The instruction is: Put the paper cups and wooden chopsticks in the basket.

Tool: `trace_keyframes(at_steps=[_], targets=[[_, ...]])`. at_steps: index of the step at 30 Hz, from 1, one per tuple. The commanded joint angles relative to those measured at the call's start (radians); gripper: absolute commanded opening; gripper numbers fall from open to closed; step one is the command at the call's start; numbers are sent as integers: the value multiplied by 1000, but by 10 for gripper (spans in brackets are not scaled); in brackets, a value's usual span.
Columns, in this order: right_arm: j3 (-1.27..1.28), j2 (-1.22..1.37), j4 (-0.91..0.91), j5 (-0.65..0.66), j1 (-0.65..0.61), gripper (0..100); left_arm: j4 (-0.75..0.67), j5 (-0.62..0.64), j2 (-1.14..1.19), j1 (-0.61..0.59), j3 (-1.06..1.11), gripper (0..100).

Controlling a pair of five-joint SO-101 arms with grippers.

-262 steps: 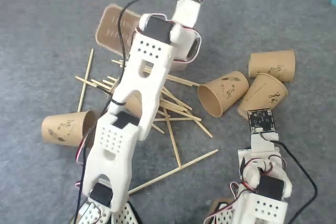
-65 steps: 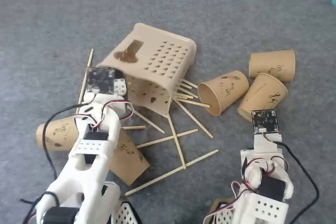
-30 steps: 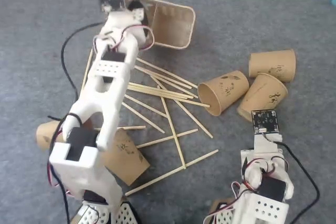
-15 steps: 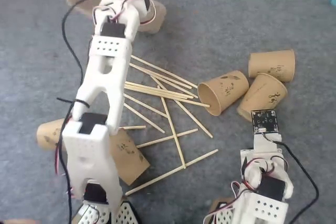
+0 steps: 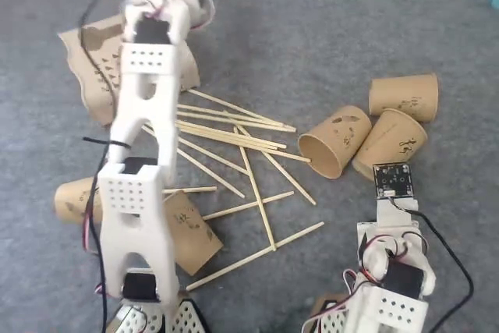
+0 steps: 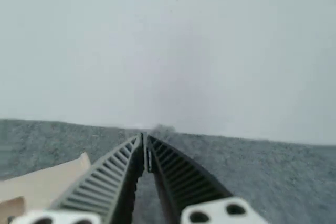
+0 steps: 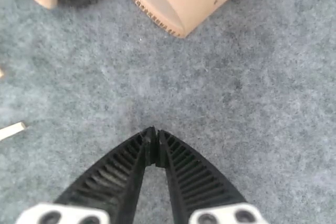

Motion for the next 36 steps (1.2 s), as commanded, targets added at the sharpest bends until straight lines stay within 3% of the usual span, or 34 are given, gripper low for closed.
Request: trace_keyframes(at_steps=[1,6,10,18,30,36], targets=[[-15,-15,-12,9,7,8,434,-2,-83,-87,-254,69],[-15,-15,-12,9,7,8,815,-20,-92,-209,-460,207],[-15,-15,-12,9,7,8,970,-23,-92,-316,-493,227],[-12,-15,-12,9,7,8,968,-94,-103,-502,-323,214],[-12,-15,-13,9,5,8,961,-133,-330,-555,35,214],[-12,-15,-13,9,5,8,735,-133,-402,-565,367,214]])
